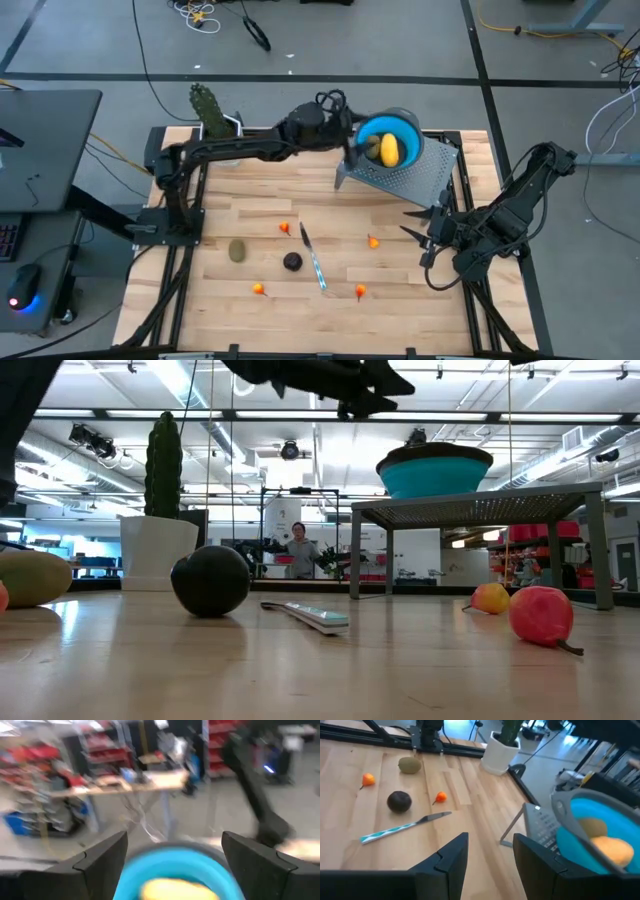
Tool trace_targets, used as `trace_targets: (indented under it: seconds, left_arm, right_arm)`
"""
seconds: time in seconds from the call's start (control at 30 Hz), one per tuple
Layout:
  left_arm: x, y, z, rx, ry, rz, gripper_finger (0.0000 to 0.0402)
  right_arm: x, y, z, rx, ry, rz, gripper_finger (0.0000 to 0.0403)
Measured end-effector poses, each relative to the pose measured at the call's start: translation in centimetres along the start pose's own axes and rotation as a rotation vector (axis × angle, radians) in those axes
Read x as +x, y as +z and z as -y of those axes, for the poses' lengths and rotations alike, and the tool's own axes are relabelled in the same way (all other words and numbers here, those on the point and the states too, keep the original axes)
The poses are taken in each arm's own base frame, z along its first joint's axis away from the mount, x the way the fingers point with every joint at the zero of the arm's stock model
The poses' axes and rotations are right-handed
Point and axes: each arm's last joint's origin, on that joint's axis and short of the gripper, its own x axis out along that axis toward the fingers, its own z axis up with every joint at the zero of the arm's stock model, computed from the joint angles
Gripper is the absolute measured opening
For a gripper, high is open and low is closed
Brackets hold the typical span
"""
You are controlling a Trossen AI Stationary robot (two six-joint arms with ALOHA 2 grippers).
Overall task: Pick & Place Fruit
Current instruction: Put the orange peach in the blue strainer bowl on the shelf
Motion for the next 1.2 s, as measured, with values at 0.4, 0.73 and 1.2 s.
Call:
trace_targets:
  seconds: [0.4, 0.73, 1.2]
  left_arm:
    - [-6.0, -6.2, 4.6, -0.125, -0.092, -0.147, 0.03]
    - [-13.6, -10.4, 8.3, -0.238, -0.065, -0.046, 0.0295]
    - [-18.2, -12.5, 14.9, -0.196, -0.122, -0.123, 0.0295]
  right_arm:
    - [0.4, -0.2, -0.9, -0.031, 0.038, -0.041, 0.0167]
    - [3.3, 1.6, -2.6, 0.021, 0.055, 0.011, 0.0167]
    - [6.0, 0.6, -6.4, 0.163, 0.34, -0.18, 0.0167]
